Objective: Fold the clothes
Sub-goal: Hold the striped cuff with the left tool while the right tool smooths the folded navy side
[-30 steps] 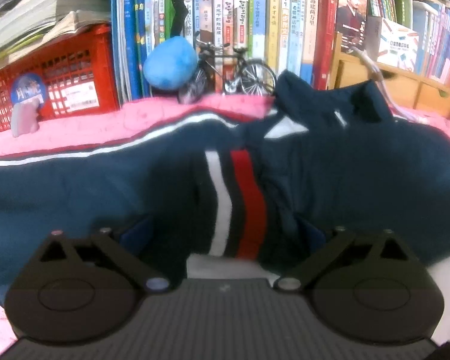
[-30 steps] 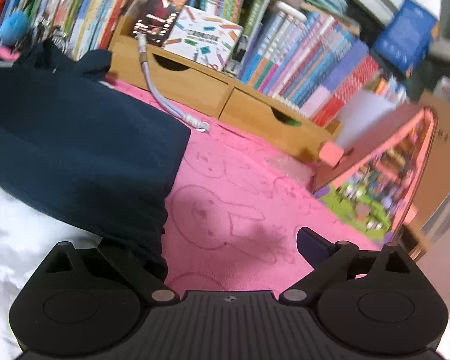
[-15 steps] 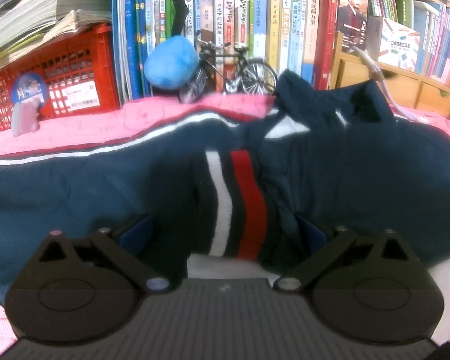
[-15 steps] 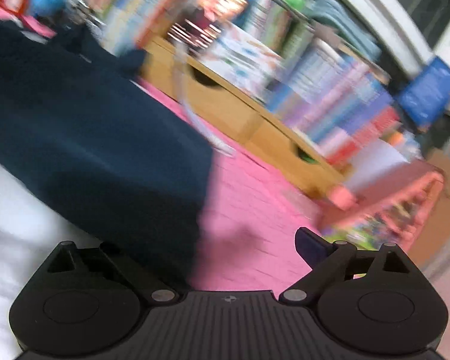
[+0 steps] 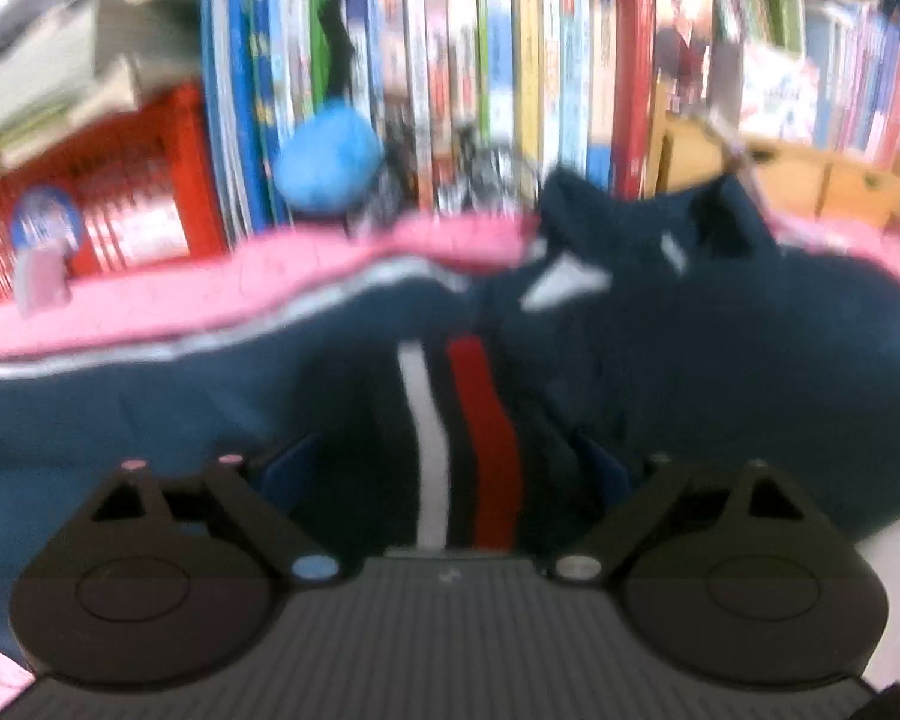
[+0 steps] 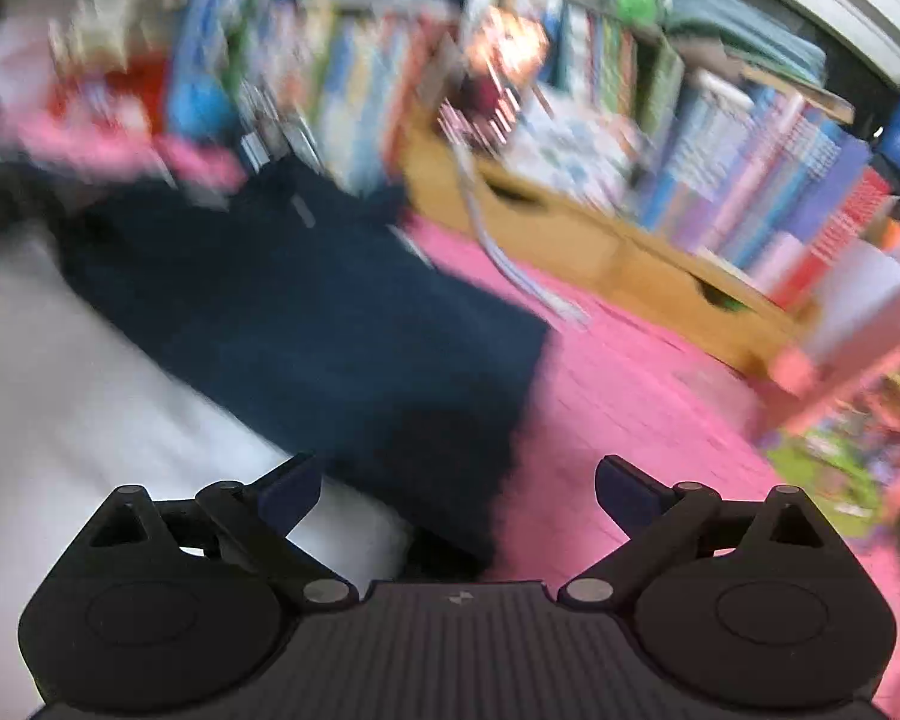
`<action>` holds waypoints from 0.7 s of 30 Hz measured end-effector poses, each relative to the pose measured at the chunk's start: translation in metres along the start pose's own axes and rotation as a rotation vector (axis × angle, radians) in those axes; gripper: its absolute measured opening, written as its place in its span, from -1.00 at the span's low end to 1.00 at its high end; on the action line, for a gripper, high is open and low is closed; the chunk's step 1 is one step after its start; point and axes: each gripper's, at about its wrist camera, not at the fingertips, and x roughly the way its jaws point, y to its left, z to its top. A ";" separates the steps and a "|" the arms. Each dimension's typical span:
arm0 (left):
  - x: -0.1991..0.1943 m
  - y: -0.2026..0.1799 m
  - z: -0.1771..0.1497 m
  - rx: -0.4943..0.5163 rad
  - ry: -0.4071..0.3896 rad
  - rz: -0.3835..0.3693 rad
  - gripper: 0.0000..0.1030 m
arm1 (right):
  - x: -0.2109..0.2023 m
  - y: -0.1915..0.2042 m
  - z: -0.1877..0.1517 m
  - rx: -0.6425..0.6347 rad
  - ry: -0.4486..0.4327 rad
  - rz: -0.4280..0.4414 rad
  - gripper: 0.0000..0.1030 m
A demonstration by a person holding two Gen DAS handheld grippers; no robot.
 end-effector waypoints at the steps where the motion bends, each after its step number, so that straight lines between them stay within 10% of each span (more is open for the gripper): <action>1: 0.002 0.001 0.001 -0.011 0.006 -0.003 0.94 | 0.001 0.006 0.009 0.050 -0.027 0.042 0.92; 5: 0.004 0.002 0.000 -0.018 0.016 -0.005 0.99 | 0.038 0.052 0.048 0.189 -0.079 0.156 0.92; 11: 0.005 0.002 0.000 -0.024 0.019 -0.004 1.00 | 0.118 0.121 0.073 0.226 0.038 0.198 0.33; 21: 0.006 0.002 0.001 -0.024 0.021 -0.011 1.00 | 0.088 -0.005 -0.007 0.318 0.081 -0.125 0.39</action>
